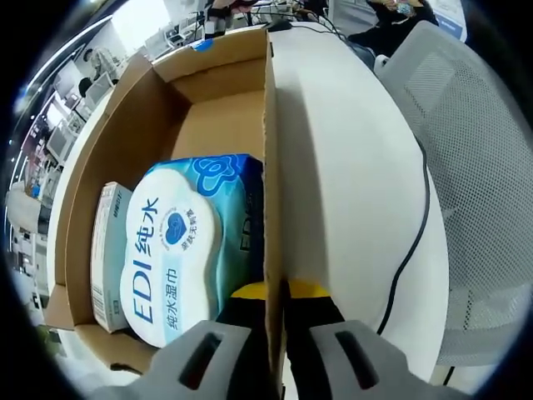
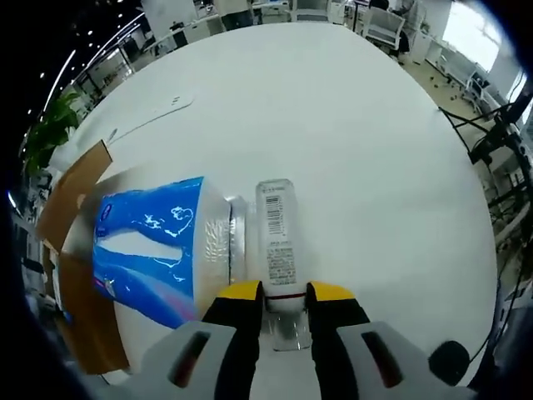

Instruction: Operate the shoe box by opening the lid, removing the specified soft item, and placing it in the target area until the item is outside and the box remains undamaged.

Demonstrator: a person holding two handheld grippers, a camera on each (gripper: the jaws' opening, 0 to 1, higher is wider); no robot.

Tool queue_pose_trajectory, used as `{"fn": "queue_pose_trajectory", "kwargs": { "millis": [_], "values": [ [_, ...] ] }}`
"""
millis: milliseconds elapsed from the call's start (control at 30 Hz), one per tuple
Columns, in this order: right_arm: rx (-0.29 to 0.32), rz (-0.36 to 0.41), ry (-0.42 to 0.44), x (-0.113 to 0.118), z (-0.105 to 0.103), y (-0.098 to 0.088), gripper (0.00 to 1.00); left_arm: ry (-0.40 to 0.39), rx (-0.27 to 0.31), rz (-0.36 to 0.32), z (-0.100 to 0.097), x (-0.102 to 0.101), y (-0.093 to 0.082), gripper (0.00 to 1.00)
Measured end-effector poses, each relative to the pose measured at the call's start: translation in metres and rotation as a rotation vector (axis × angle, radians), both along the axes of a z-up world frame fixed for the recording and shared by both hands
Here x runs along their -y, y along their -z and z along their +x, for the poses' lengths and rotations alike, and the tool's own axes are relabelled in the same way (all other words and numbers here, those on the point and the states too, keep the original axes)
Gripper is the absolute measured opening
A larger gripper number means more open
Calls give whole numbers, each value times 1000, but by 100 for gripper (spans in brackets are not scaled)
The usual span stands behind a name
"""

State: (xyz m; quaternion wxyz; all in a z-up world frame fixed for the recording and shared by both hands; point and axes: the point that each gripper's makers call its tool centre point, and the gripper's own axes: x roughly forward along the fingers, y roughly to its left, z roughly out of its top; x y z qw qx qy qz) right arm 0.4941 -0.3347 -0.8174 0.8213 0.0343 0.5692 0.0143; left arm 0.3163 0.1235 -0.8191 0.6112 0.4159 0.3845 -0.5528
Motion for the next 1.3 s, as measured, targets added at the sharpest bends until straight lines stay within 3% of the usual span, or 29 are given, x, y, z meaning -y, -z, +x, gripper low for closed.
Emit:
{"fn": "queue_pose_trajectory", "kwargs": {
  "millis": [100,333,433,600,867,1300],
  "values": [
    [14,8,23,-5,-5,-7,24,0,1,0,0,0,0,1],
    [68,44,30,-3,5,-17,30,0,-1,1,0,0,0,1],
    [75,41,28,-9,-1,-24,33,2,1,0,1,0,0,1],
    [96,23,14,-9,-10,-34,34,5,-2,-2,0,1,0,1],
    [197,13,31,-13,-30,-79,28,1,-4,3,0,1,0,1],
    [286,-30,-1,-8,-68,-120,28,-7,-8,6,1,2,-2,2]
  ]
}}
